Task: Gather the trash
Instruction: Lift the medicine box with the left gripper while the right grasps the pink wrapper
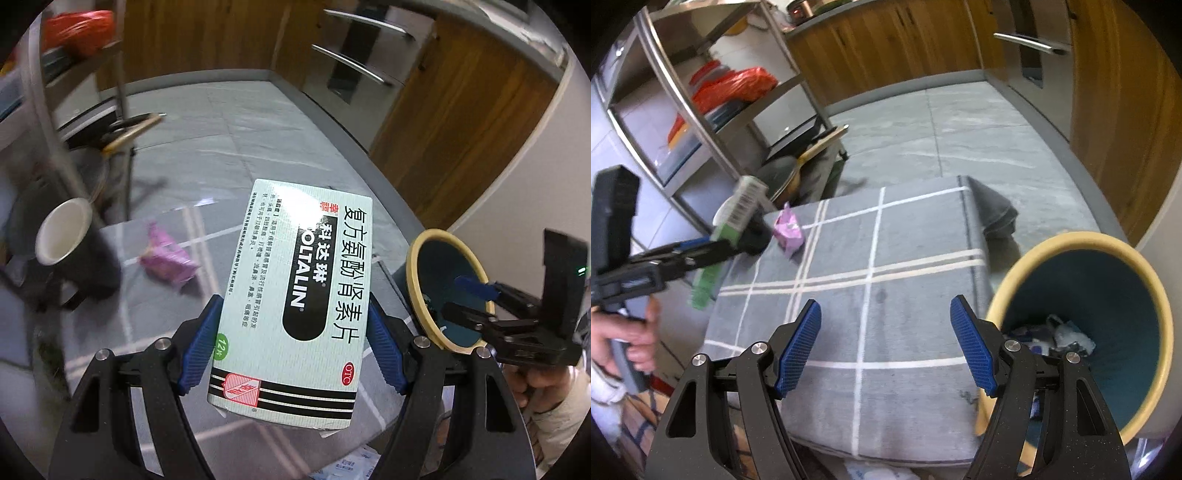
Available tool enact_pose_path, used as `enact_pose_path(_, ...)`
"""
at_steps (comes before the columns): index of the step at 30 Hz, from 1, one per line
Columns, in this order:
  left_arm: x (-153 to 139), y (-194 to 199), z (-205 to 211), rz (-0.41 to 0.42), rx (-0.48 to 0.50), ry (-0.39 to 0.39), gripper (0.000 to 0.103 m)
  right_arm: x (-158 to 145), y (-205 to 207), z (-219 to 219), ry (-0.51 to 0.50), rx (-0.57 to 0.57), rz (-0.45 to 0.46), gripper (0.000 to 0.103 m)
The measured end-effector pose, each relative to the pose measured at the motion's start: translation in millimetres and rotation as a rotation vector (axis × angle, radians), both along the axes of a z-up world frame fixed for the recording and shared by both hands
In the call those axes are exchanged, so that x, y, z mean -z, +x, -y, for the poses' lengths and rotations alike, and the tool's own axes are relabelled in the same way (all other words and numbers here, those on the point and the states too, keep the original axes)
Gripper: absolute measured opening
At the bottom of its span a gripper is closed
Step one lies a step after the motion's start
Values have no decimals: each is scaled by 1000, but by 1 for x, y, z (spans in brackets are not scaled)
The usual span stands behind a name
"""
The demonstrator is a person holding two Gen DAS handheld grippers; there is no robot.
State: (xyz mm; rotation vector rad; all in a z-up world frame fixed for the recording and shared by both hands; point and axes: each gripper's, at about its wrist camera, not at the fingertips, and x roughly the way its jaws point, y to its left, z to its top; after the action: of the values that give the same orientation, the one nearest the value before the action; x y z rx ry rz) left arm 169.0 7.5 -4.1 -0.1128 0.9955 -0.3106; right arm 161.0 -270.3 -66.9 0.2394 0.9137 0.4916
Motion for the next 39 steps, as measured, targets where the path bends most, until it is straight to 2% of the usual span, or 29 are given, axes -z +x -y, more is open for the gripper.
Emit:
enact_pose_path(8,-19,-40,-65,22,-205,-22,73,2,14,-45,-25,-94,11,73)
enact_pose_path(13,-14,-55,-103,15,-325,-60,73,5,40,-98,-45,-172,26,73)
enact_pose_path(16,-12,-55,-120,34,-392,-56,73,7,58,-138,-53,-228,37,71)
enact_pose_path(23,-21,-57,-130,81,-421,-63,73,15,90,-212,-131,-316,63,66)
enact_pose_path(30,-25,-54,-127,95,-414,-62,73,35,118,-259,-211,-359,48,52)
enact_pose_path(34,-24,-53,-129,93,-427,-64,73,53,126,-274,-252,-376,28,49)
enact_pose_path(35,-23,-52,-129,91,-430,-64,73,57,127,-276,-257,-381,23,46)
enact_pose_path(37,-21,-51,-130,86,-435,-62,73,62,128,-278,-259,-383,14,28)
enact_pose_path(39,-19,-49,-130,79,-436,-62,73,63,126,-274,-239,-382,10,21)
